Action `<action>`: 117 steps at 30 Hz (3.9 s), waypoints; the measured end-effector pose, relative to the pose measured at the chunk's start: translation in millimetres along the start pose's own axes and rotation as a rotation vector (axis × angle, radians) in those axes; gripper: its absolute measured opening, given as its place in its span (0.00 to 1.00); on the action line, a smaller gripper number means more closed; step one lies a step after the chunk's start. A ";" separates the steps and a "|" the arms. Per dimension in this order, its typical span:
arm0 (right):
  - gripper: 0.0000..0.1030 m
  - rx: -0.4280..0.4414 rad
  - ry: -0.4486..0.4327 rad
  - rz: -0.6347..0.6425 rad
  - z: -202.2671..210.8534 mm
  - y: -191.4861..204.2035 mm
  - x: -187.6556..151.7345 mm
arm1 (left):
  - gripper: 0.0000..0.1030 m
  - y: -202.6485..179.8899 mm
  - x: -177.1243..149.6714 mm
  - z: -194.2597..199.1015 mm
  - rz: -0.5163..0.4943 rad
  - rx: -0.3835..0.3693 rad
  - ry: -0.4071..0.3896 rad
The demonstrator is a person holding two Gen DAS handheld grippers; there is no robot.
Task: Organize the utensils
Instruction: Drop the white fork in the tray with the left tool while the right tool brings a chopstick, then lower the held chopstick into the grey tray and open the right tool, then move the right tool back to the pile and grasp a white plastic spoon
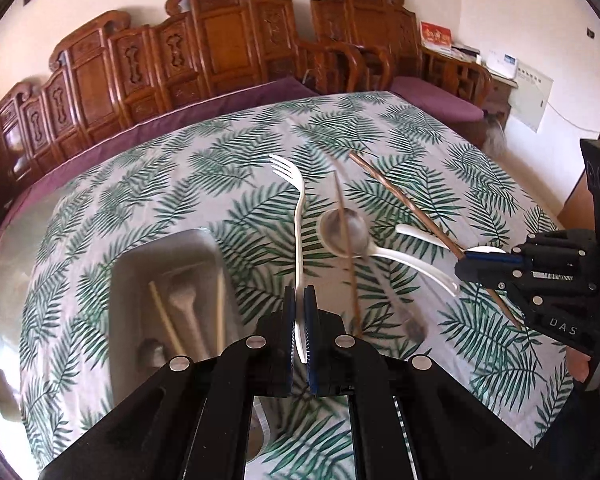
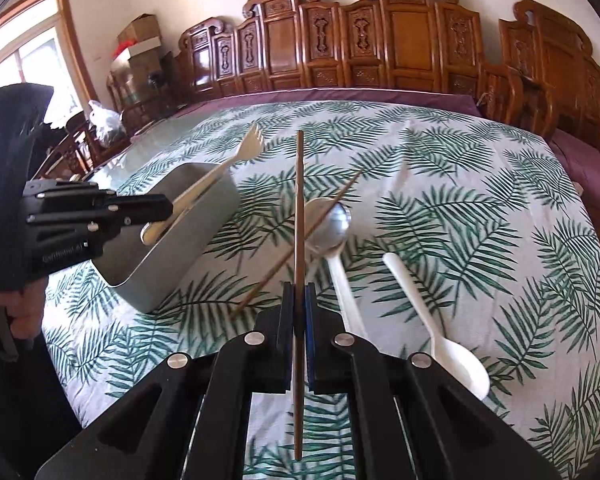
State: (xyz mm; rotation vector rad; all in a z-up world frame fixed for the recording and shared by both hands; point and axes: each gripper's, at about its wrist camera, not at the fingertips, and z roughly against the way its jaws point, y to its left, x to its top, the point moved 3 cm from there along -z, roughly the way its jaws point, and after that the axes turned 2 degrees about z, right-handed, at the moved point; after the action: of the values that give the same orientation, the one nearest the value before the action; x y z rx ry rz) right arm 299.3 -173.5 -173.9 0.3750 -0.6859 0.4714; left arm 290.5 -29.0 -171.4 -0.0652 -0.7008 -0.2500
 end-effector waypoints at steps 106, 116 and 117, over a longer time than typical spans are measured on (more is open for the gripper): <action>0.09 -0.003 -0.045 0.072 -23.1 87.7 48.5 | 0.84 158.7 -36.2 39.4 0.322 0.135 -0.121; 0.16 -0.169 -0.038 0.059 1.3 2.4 19.2 | 0.83 112.5 -29.0 37.6 0.254 0.059 -0.129; 0.16 -0.172 -0.040 0.048 0.9 -3.0 18.0 | 0.83 106.1 -28.3 37.5 0.250 0.042 -0.130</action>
State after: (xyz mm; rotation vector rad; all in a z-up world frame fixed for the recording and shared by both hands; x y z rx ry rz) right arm 312.6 -171.2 -161.6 0.2065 -0.7696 0.4479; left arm 272.4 84.8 -158.5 -0.1286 -0.8186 0.0085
